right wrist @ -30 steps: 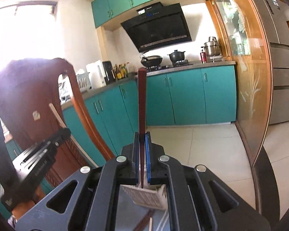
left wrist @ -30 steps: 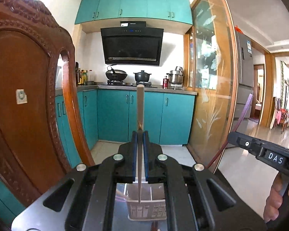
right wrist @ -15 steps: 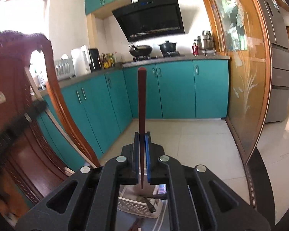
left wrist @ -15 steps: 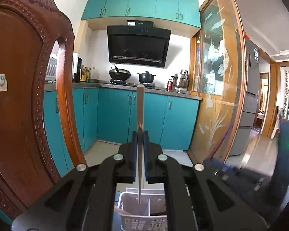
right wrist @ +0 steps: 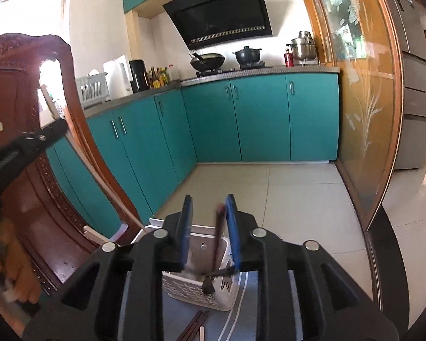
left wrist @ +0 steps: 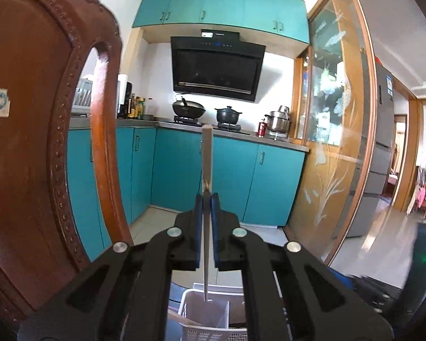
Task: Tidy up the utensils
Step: 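Lift both chopsticks over the white holder and open both tools to drop them in, then move both open tools back down over the remaining chopsticks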
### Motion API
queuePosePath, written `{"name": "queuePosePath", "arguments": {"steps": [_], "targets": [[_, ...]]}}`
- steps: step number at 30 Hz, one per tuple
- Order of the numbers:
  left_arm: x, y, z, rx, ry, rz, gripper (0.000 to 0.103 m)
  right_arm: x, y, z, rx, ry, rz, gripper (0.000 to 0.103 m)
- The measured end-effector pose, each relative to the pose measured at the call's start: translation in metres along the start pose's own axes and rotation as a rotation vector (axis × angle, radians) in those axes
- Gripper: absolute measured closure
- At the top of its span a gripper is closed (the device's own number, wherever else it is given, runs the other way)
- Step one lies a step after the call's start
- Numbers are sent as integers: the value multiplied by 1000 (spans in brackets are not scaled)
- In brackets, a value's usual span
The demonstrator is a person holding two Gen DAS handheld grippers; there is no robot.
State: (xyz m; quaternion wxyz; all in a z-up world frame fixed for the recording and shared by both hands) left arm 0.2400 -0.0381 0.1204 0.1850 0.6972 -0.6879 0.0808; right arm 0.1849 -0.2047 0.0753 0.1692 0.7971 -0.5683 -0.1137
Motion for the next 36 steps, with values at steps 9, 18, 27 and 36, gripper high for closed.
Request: {"name": "queuePosePath", "arguments": {"steps": [9, 18, 27, 36], "targets": [[-24, -23, 10, -81, 100, 14, 96, -18, 37, 6, 31, 71, -37, 77], [-14, -27, 43, -155, -17, -17, 92, -46, 34, 55, -88, 178, -67, 73], [-16, 4, 58, -145, -119, -17, 78, -56, 2, 139, -319, 137, -158, 73], [-23, 38, 111, -230, -218, -4, 65, -62, -12, 196, -495, 133, -171, 73]]}}
Point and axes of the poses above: each gripper's, at about its wrist camera, not at the fingertips, and y roughly against the way its jaws point, x to its right, z to its underside, the point moved 6 cm from there along -y, roughly the way its jaws point, and after that the axes turned 13 degrees about y, right-handed, at the moved point
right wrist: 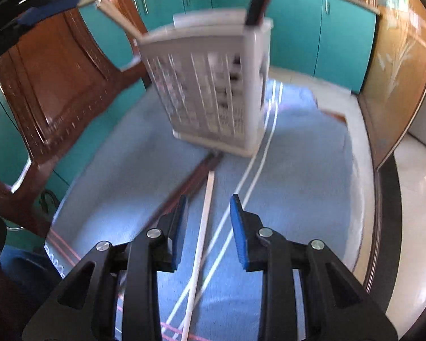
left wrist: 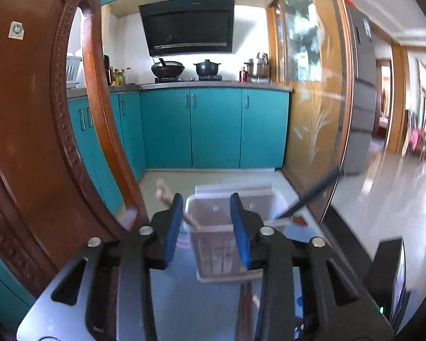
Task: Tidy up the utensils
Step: 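Move both open tools back down over the remaining chopsticks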
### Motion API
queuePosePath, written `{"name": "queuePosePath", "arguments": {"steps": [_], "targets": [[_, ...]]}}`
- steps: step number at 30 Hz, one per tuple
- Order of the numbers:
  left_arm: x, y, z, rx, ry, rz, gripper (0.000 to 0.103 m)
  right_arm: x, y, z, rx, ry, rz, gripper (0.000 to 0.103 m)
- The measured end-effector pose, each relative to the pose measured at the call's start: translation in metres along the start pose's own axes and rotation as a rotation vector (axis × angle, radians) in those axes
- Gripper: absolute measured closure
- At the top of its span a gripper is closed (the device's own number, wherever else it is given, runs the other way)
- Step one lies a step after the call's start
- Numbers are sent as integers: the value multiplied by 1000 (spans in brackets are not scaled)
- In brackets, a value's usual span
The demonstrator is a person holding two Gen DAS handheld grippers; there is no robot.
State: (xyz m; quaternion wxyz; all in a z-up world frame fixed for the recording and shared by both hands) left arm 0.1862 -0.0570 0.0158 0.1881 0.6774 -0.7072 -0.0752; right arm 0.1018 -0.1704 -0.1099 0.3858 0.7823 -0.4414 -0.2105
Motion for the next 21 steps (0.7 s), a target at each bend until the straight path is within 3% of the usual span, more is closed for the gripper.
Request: {"name": "queuePosePath", "arguments": {"steps": [9, 11, 14, 21], "targets": [[-18, -2, 49, -123, -15, -47, 60, -13, -35, 34, -140, -2, -42, 73], [-21, -2, 54, -136, -15, -52, 59, -17, -36, 36, -134, 17, -24, 77], [-23, -1, 61, -155, -22, -59, 59, -19, -37, 38, -129, 5, -45, 96], [-20, -6, 74, -191, -39, -65, 58, -3, -23, 34, -95, -50, -35, 97]]}}
Point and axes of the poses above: each gripper's, at about its wrist camera, not at the fingertips, and y roughly against the way its jaws point, x to its right, z to its underside, the point moved 6 cm from there along -y, roughly the way its jaws point, and after that the axes turned 13 degrees about y, right-handed, at the moved point
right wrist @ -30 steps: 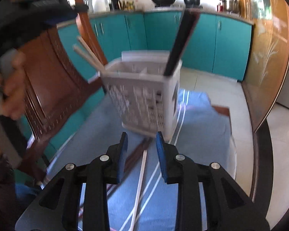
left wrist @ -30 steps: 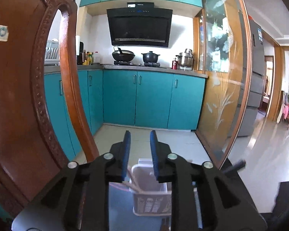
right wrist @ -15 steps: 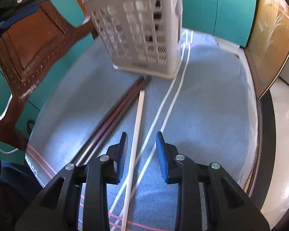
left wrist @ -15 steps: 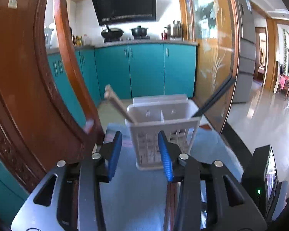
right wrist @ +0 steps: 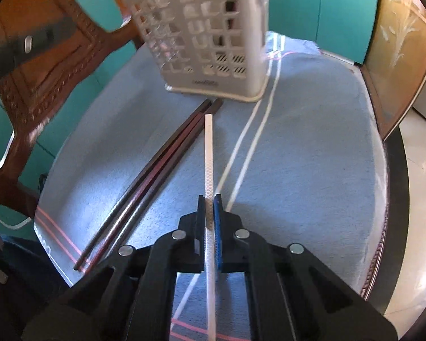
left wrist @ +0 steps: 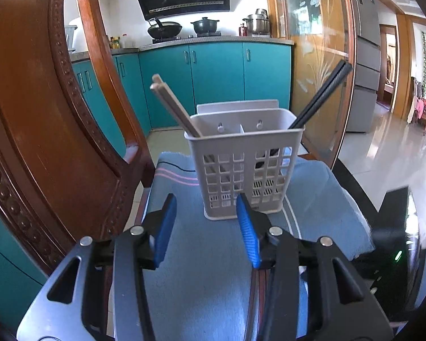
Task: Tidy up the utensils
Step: 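Move both open tools back down over the remaining chopsticks, then close the left tool on a dark chopstick while the right tool closes on a light chopstick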
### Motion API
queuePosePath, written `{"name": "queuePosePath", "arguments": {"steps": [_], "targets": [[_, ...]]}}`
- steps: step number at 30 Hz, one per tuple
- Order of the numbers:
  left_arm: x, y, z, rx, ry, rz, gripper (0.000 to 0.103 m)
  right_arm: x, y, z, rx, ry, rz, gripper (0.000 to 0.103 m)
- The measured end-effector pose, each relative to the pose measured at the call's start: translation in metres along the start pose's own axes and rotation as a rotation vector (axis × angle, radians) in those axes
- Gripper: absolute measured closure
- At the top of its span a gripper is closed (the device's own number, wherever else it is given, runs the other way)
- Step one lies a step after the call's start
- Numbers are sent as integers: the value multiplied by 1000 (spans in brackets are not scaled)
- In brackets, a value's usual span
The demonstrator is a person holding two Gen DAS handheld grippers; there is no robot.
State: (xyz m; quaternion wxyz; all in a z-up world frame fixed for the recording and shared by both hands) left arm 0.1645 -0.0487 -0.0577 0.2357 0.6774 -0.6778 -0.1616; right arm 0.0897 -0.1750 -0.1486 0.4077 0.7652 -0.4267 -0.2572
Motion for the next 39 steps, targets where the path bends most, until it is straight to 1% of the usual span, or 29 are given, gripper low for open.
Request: {"name": "queuePosePath", "arguments": {"steps": [3, 7, 8, 11, 13, 15, 19, 23, 26, 31, 34, 37, 39], "targets": [[1, -3, 4, -18, -4, -1, 58, 13, 11, -2, 33, -44, 1, 97], [3, -11, 15, -72, 10, 16, 57, 24, 20, -7, 69, -119, -71, 97], [5, -14, 20, -100, 19, 28, 57, 26, 19, -7, 66, -133, -78, 97], [8, -23, 33, -149, 26, 37, 57, 32, 14, -5, 38, -149, -53, 97], [10, -26, 39, -166, 23, 34, 57, 37, 11, -7, 28, -156, -50, 97], [11, -29, 45, -182, 16, 26, 54, 38, 10, -8, 28, -158, -40, 97], [14, -32, 54, -200, 10, 17, 52, 43, 8, -6, 29, -128, 37, 97], [15, -37, 60, -219, -1, 5, 50, 41, 1, -3, 8, -90, 69, 94], [13, -44, 65, -240, -5, -10, 50, 39, -6, -1, -15, -81, 69, 92], [10, -61, 82, -324, -15, -19, 49, 41, -8, -3, -10, -88, 65, 92], [10, -68, 91, -361, -28, -29, 49, 40, -6, -5, 4, -101, 41, 92], [11, -73, 98, -397, -29, -18, 49, 36, -5, -7, 8, -86, 43, 91], [11, -79, 105, -435, -11, -2, 49, 35, -4, -6, 8, -81, 45, 90]]}}
Point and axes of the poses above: each gripper's, at about its wrist camera, not at the fingertips, and y roughly against the way its jaws point, x to its right, z to its underside, the point moved 6 cm from there along -y, roughly the way its jaws point, and after that the axes turned 13 degrees about y, right-handed, at the moved point
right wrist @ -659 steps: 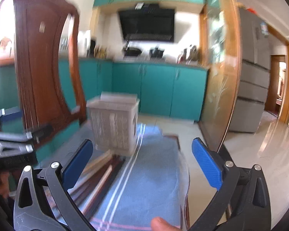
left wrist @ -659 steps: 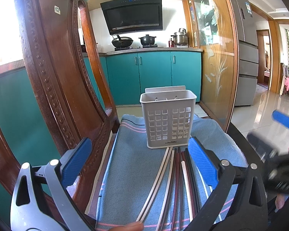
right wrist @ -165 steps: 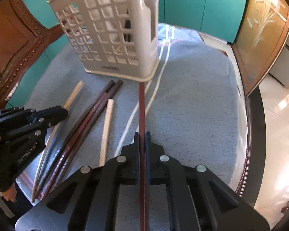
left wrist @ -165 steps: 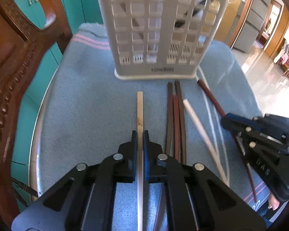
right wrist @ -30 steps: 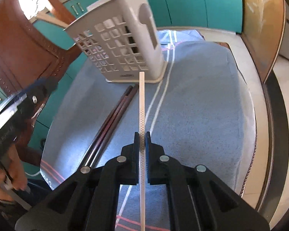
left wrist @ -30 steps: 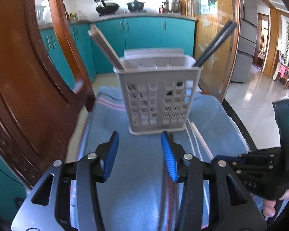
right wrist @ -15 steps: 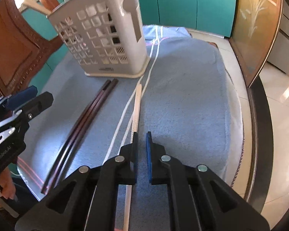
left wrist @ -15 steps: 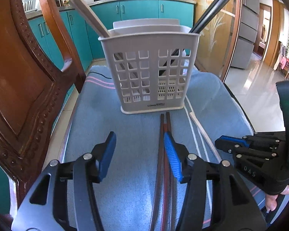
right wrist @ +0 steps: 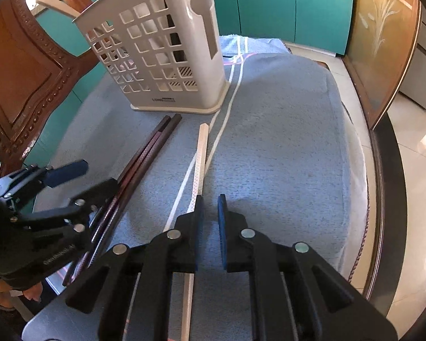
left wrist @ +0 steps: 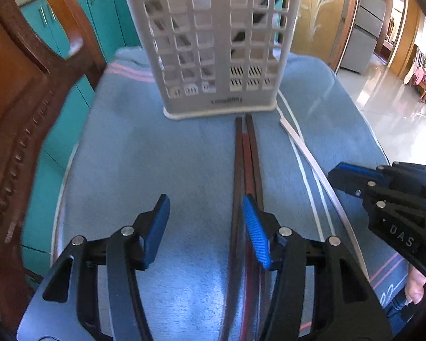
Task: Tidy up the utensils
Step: 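Close the left tool on a dark chopstick while the right tool closes on a light chopstick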
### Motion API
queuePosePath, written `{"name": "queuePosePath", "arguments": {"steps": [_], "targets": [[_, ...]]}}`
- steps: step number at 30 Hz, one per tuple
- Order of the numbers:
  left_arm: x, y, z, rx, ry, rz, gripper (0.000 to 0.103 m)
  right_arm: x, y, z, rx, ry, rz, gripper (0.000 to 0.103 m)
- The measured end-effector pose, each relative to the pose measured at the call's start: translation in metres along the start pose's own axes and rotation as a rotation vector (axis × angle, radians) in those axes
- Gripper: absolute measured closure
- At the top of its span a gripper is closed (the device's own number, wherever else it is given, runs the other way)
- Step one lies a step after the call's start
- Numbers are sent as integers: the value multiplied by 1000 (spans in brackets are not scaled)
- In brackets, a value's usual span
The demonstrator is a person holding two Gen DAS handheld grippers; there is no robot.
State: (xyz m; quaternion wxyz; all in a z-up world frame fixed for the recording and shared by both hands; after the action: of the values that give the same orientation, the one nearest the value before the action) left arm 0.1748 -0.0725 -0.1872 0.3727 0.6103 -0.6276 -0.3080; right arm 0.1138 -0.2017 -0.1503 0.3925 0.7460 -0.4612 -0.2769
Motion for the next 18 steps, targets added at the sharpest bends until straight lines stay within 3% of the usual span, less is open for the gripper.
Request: {"name": "queuePosePath", "arguments": {"steps": [10, 15, 18], "targets": [[-8, -9, 3, -35, 21, -12, 57, 2, 3, 2, 7, -13, -2, 84], [-6, -9, 4, -36, 12, -3, 85, -4, 6, -2, 30, 7, -11, 78], [-2, -5, 5, -41, 11, 4, 93, -9, 5, -3, 29, 25, -7, 74]]}}
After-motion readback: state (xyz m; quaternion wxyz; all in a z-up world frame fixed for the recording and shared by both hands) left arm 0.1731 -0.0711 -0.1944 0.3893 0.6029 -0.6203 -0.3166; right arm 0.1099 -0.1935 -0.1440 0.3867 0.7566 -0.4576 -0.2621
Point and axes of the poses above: each gripper's, at about its wrist camera, not at the fingertips, and y roughly against the way its jaws point, x to its right, z to its underside, the point moved 6 cm from there along -y, roughly the way its jaws point, and after that the axes turned 13 degrees about y, right-handed, at the moved point
